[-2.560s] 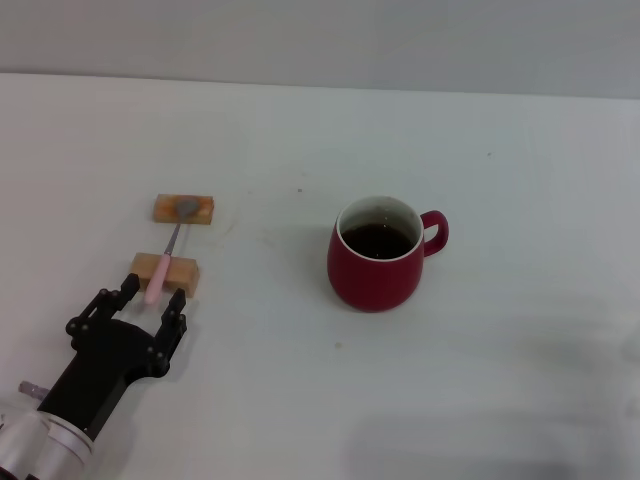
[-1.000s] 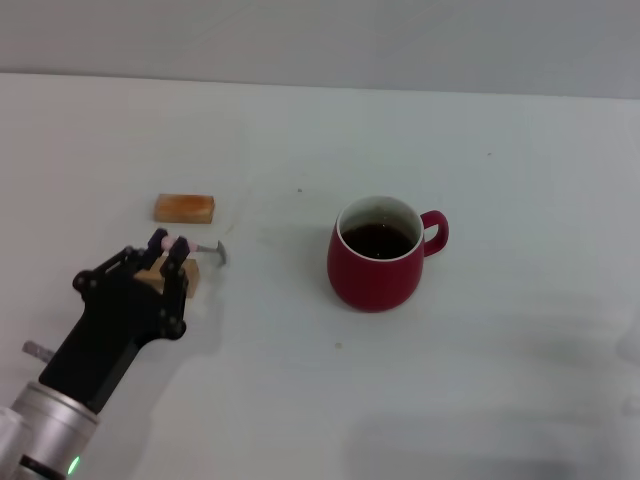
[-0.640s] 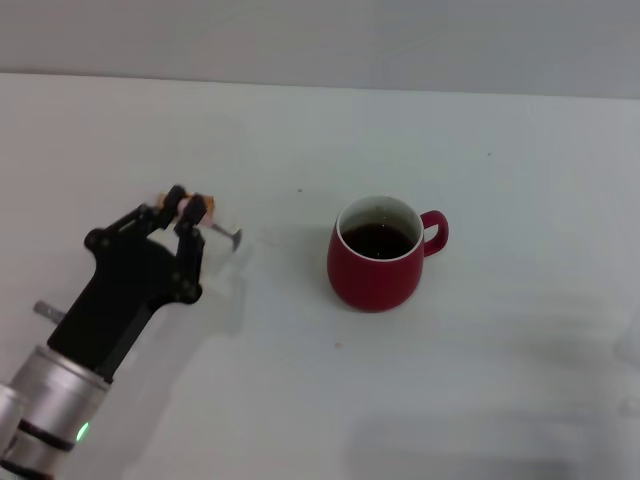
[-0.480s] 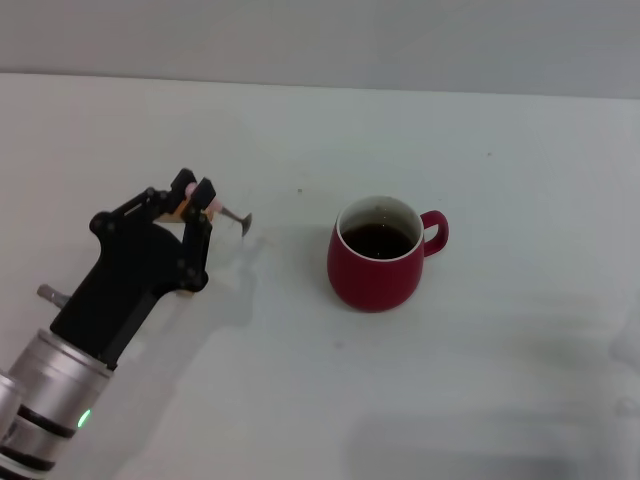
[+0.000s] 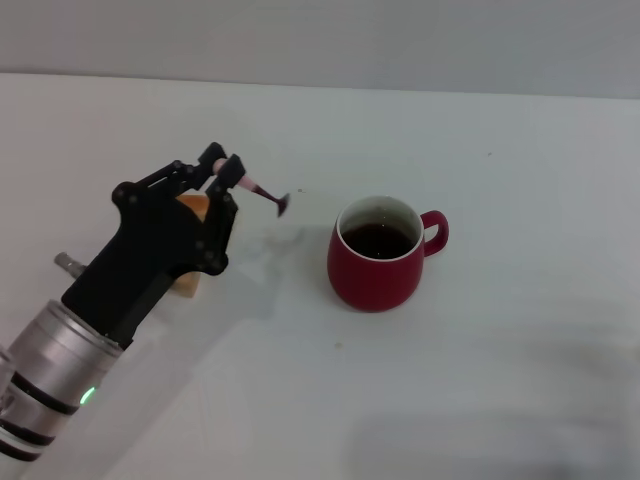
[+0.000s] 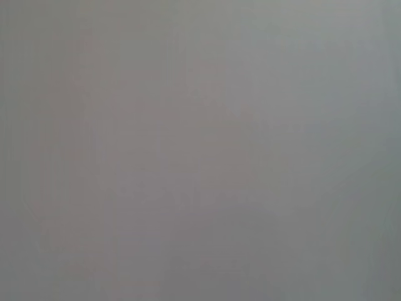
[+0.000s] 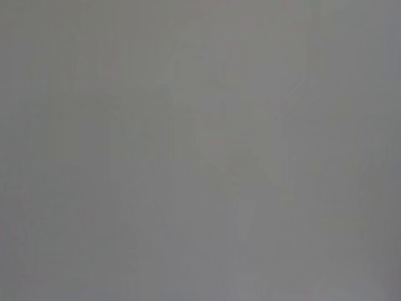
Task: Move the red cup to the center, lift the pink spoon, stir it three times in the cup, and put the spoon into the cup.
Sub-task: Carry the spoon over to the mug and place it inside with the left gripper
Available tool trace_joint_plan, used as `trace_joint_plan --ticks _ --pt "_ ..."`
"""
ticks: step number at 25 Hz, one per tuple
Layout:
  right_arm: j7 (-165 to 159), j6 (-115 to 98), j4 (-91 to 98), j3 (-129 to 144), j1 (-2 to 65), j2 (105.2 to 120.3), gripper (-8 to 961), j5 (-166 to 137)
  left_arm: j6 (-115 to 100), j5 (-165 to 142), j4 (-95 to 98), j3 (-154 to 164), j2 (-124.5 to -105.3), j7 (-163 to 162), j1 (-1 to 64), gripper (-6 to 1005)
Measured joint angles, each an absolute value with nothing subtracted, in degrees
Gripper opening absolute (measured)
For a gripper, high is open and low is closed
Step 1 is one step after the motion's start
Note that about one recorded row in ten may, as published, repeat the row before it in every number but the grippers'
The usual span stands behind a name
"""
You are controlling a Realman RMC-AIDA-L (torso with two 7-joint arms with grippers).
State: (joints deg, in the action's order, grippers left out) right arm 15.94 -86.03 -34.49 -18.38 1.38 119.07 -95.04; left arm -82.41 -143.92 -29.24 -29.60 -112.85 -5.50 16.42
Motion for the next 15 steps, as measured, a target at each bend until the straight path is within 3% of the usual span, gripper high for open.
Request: trace_joint_plan --ticks 15 --pt "15.94 -86.78 -33.07 -18.58 0.42 119.14 0 -92.66 -82.31 -155.48 -33.38 -34.73 -111.89 -9.74 17.74 138"
